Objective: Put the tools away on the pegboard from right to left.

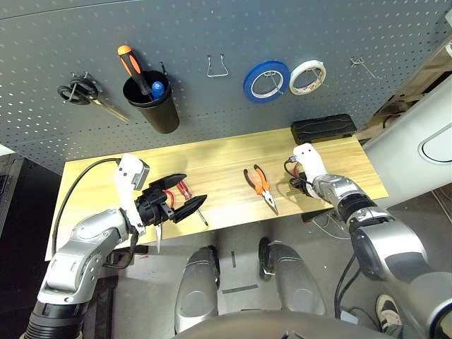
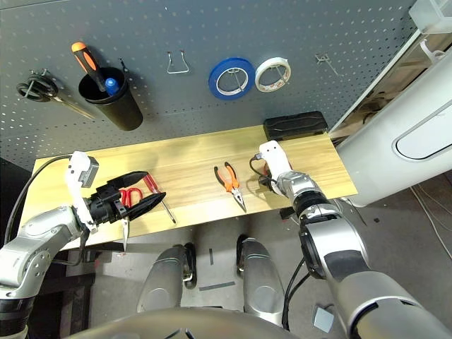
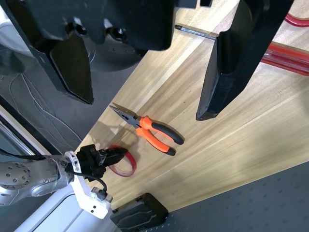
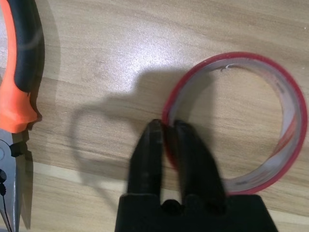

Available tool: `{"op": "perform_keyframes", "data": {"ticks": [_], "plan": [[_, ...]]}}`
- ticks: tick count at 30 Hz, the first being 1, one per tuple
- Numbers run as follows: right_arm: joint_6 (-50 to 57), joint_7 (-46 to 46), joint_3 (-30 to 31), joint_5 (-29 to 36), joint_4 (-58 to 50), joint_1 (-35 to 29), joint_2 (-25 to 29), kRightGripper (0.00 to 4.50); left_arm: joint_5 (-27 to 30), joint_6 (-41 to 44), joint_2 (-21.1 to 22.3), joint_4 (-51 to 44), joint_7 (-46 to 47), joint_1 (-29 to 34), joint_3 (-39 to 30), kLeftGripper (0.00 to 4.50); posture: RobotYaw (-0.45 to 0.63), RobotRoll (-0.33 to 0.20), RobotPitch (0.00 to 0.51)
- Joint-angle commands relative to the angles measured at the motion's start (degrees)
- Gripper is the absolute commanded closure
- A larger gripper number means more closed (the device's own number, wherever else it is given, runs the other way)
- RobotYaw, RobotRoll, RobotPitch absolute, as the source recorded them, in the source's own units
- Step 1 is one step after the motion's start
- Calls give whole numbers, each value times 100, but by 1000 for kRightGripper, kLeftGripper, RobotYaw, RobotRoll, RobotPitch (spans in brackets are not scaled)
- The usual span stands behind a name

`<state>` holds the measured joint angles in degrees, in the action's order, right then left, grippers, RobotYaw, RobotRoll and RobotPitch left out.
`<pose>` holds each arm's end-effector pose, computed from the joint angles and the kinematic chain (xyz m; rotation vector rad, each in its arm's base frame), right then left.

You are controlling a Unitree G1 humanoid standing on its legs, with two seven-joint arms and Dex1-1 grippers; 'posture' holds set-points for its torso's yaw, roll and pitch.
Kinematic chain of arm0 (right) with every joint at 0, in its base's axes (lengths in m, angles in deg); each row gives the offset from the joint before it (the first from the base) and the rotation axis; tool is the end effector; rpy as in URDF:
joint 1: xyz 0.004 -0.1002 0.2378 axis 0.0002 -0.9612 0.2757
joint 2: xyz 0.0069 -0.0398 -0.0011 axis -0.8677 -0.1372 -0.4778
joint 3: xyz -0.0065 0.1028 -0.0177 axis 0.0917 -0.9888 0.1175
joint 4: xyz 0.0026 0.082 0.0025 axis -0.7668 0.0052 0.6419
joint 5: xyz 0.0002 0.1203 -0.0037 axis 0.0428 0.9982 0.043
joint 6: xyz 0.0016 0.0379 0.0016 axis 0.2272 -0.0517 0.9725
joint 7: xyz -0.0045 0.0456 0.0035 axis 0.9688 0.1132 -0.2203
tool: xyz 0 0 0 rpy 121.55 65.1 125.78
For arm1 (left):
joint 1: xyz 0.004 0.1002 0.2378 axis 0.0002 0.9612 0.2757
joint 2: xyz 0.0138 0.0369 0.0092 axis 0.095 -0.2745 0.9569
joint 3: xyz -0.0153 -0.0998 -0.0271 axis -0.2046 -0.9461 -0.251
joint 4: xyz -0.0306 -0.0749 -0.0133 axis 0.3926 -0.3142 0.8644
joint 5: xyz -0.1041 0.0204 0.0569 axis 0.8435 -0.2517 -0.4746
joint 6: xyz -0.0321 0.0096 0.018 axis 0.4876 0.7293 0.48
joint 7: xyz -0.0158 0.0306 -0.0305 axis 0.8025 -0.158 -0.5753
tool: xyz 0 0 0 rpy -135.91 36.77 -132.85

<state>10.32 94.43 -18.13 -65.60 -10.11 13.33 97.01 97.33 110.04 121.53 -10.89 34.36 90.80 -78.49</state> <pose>0.3238 -0.1851 0.0119 -0.1789 0.8124 0.3307 0.1985 0.2451 0.1135 0.0510 0.2672 -0.8226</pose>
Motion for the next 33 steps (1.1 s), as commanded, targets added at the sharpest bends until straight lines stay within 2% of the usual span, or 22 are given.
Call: {"op": "perform_keyframes", "data": {"ticks": [1,6,12,16,21,27,33], "plan": [[123,166,-96,39,-189,-37,218,4440,-168,-183,-37,305,-133,-146,234,0,39,0,188],[726,542,-186,175,-1355,-211,661,4440,-536,-513,-9,833,-262,-470,526,0,-3,0,170],[2094,978,-343,537,-4114,-1012,1289,4440,-894,-1082,-40,1490,-499,-829,762,0,-58,0,148],[2906,1107,-814,1071,-6125,-1733,1571,4440,-585,-1266,-241,1433,-628,-1091,586,0,-68,0,134],[3466,1217,-1112,1559,-7707,-2420,1799,4440,-111,-1134,-302,861,-645,-1215,310,0,-74,0,118],[3366,1356,-1423,1921,-8417,-2528,2187,4440,467,-686,-84,85,-510,-1028,-185,0,-67,0,100],[2716,1181,-1546,1854,-8206,-2227,2327,4440,516,-708,61,39,-502,-1019,-482,0,-48,0,92]]}}
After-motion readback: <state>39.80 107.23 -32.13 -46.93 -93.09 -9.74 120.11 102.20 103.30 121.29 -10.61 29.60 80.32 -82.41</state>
